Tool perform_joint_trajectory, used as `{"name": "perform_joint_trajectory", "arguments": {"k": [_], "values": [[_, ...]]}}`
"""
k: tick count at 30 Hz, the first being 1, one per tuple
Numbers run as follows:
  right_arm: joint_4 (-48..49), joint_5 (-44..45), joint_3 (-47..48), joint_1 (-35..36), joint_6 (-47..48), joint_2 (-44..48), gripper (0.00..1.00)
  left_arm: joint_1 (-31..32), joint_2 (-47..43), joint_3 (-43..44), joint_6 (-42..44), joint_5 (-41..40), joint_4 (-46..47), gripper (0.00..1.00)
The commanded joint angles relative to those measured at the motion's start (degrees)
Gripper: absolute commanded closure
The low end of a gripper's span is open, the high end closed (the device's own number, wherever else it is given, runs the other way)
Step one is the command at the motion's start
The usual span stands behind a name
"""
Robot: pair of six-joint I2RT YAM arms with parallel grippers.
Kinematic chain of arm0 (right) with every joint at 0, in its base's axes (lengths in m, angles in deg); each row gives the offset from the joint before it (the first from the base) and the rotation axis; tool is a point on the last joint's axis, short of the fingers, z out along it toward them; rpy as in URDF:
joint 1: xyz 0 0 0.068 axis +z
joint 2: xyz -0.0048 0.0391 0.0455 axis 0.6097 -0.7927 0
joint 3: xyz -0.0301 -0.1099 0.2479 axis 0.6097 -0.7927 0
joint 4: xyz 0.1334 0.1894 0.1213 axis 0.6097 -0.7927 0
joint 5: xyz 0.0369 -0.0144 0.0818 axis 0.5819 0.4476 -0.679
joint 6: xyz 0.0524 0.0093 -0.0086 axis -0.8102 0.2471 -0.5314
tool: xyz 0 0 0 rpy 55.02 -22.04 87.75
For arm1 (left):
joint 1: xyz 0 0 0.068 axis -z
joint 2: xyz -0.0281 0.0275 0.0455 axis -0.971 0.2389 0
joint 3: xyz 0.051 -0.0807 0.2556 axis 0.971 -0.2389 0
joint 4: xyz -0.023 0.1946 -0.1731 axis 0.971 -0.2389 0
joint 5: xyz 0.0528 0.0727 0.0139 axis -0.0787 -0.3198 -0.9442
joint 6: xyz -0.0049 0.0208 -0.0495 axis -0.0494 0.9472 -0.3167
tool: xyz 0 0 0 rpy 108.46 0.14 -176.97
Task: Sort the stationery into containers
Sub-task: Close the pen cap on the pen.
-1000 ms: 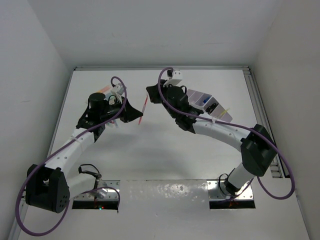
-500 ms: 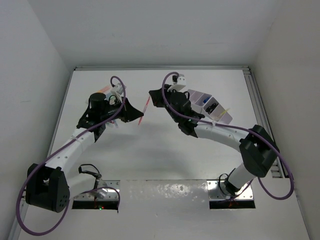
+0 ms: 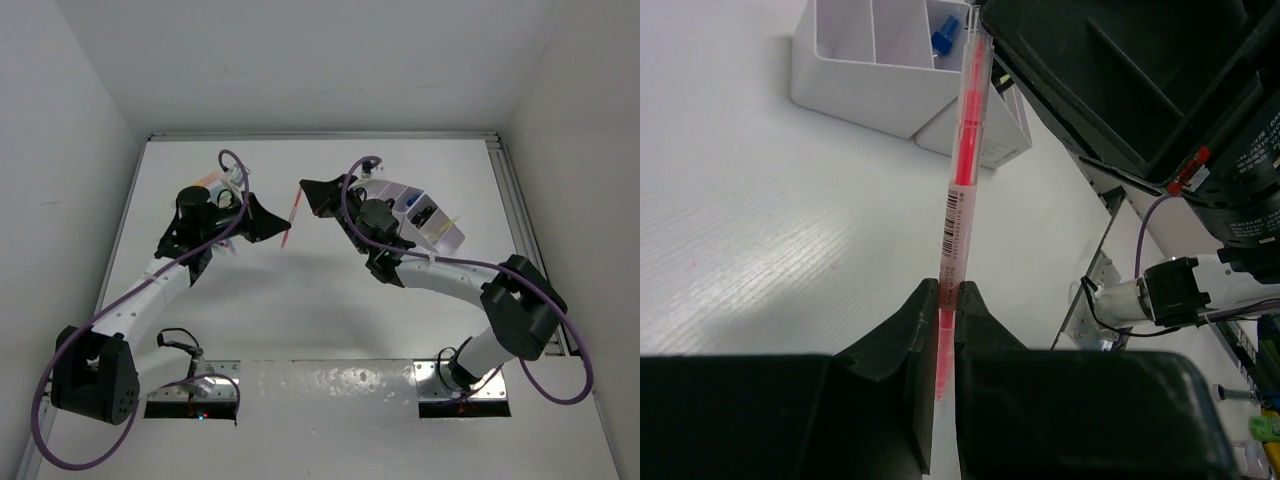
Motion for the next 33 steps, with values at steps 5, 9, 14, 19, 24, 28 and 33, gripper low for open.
{"name": "perform_joint_trajectory", "arguments": {"k": [5, 9, 14, 19, 24, 28, 33], "values": [[5.5, -8.7, -3.8, 3.3, -1.7, -0.4, 1.00, -0.3, -0.8, 0.7, -3.1, -2.8, 14.4, 1.00], [4.5, -7.7, -4.6, 5.7, 2.7, -2.1, 1.00, -0.5, -0.8, 1.2, -4.5, -3.6, 16.2, 1.00], [4.9, -7.5, -7.3, 6.1, 4.8, -1.3, 1.00, -1.2, -1.2, 1.4, -2.5, -4.1, 16.3, 1.00], [-0.1, -8.4, -7.6, 7.2, 9.2, 0.4, 1.00, -1.4, -1.0, 2.3, -0.9, -3.7, 16.8, 1.00], [-2.0, -8.7, -7.8, 8.5, 11.2, -1.3, 1.00, -1.1, -0.7, 2.8, 0.4, -2.0, 17.1, 1.00], [-2.5, -9.7, -8.0, 8.7, 10.9, -2.7, 1.00, -1.2, -0.8, 3.0, 1.9, -2.0, 15.3, 1.00], [-2.1, -6.9, -7.8, 7.9, 11.6, -2.2, 1.00, -1.5, -0.9, 2.5, 4.6, -1.6, 11.7, 1.00]]}}
